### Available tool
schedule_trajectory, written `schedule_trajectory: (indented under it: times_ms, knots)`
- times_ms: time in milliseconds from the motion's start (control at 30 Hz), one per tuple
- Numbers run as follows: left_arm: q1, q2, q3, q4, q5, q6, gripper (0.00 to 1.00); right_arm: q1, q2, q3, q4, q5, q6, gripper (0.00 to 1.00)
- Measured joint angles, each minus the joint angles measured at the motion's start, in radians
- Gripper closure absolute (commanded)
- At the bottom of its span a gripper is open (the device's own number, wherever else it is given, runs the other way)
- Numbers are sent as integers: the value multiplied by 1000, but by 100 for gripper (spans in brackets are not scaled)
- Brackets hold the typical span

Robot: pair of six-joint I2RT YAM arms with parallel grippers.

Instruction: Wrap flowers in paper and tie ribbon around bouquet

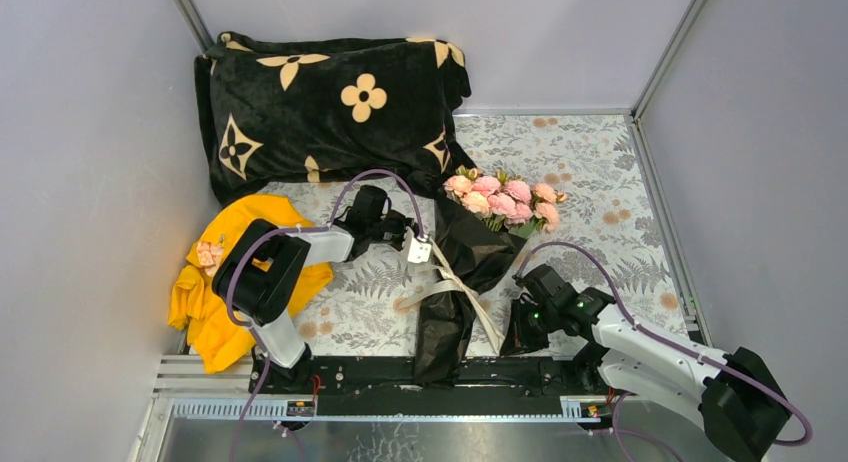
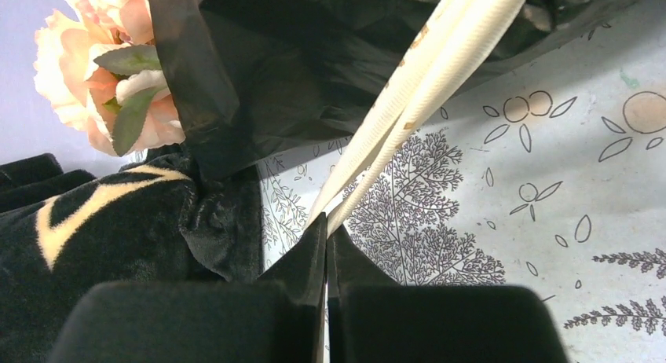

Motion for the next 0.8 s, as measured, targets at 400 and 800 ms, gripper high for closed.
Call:
schedule_trajectory:
  times_ms: [400,800]
  knots:
    - [26,17,1,-21,32,47,100,0,-52,-30,2,0,39,100]
    - [18,-26,-37,-47,21,50,57,0,-32,5,-42,16,27,89]
